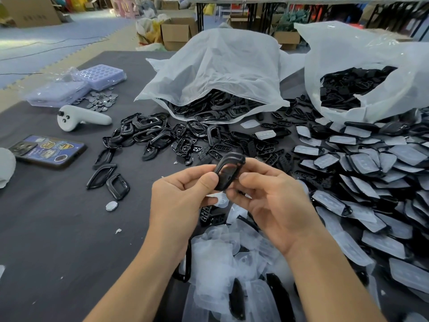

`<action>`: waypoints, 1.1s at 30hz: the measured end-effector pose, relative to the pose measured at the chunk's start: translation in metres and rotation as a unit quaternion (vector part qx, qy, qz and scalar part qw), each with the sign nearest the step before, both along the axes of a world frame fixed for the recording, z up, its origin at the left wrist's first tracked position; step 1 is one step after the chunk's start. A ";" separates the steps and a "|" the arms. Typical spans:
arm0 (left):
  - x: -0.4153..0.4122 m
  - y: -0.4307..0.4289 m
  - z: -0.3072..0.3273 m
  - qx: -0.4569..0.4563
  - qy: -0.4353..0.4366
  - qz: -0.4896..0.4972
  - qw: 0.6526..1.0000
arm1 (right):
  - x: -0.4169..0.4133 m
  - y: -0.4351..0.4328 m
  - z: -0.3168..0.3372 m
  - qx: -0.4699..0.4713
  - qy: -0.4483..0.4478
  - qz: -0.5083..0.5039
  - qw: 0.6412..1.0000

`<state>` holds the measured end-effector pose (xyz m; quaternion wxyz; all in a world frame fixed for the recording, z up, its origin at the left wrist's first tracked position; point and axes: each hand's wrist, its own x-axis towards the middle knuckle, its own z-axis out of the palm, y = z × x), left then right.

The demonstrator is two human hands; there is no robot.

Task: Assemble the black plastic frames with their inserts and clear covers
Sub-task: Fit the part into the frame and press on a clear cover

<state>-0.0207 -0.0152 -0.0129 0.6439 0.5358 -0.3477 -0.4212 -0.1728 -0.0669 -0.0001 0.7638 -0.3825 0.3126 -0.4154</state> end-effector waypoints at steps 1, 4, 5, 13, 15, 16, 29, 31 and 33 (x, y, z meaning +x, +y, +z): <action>-0.001 0.000 0.000 0.002 -0.024 0.011 1.000 | 0.001 0.000 0.001 -0.005 0.012 -0.004 1.000; -0.003 0.001 0.000 0.004 -0.029 0.023 0.999 | 0.004 0.002 0.002 -0.031 0.059 -0.034 0.997; -0.004 0.001 0.001 0.004 -0.017 0.024 1.000 | 0.005 0.003 0.002 -0.041 0.078 -0.051 0.995; -0.007 0.001 0.002 -0.009 -0.013 0.015 1.000 | 0.007 0.007 -0.004 -0.193 0.333 -0.077 0.920; -0.009 0.002 0.002 -0.009 -0.010 0.025 1.000 | 0.009 0.008 -0.005 -0.202 0.353 -0.087 0.909; -0.009 0.002 0.001 -0.008 -0.005 0.036 0.999 | 0.010 0.008 -0.005 -0.202 0.354 -0.101 0.908; -0.004 -0.001 -0.004 0.038 0.065 -0.058 0.995 | 0.012 0.007 0.003 0.011 0.092 -0.153 0.984; -0.003 -0.001 -0.005 0.053 0.060 -0.090 0.993 | 0.013 0.009 0.003 0.011 0.071 -0.133 0.989; -0.001 -0.001 -0.005 0.061 0.048 -0.110 0.991 | 0.011 0.008 0.005 0.018 0.059 -0.115 0.991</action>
